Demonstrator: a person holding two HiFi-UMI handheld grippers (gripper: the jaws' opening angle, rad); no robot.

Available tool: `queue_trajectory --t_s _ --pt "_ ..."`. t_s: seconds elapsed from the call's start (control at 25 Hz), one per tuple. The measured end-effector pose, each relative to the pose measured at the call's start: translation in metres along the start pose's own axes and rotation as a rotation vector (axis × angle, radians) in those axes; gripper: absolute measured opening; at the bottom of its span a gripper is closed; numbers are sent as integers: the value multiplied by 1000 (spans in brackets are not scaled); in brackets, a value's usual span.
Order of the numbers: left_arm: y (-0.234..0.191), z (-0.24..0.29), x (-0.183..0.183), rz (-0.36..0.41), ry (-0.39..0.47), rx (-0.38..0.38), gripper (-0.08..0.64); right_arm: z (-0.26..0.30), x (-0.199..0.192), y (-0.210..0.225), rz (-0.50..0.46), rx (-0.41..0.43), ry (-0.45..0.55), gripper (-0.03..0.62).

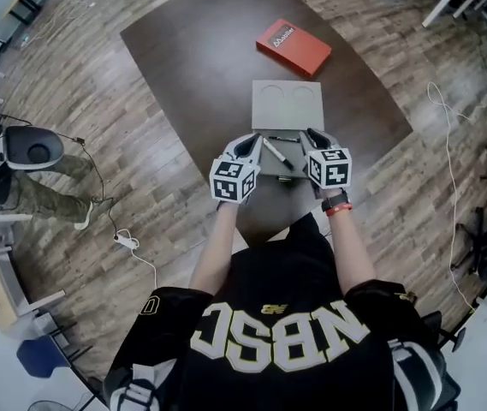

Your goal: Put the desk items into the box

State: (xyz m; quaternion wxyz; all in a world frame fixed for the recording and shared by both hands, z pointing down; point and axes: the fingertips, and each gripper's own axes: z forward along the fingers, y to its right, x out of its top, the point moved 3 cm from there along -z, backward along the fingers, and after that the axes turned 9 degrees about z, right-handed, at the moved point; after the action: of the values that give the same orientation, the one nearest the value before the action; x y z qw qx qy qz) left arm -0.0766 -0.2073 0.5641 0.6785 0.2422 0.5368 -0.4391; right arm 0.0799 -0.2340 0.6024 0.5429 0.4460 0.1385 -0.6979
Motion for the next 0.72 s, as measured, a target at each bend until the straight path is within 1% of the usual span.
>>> queue_trajectory --t_s 0.12,0.36,0.48,0.6,0.72 --pt "8 1 14 24 31 -27 14 -22 12 1 13 -34 68 63" --pt "31 -4 40 79 96 -68 14 -67 24 2 27 -83 187 29" --pt "35 -11 46 97 121 -70 14 -80 26 -3 27 -97 223 11" --pt "39 -20 48 119 133 -65 14 -92 27 -9 10 -127 254 9" --pt "41 -27 49 135 146 -57 14 -102 28 -12 37 -141 298 9"
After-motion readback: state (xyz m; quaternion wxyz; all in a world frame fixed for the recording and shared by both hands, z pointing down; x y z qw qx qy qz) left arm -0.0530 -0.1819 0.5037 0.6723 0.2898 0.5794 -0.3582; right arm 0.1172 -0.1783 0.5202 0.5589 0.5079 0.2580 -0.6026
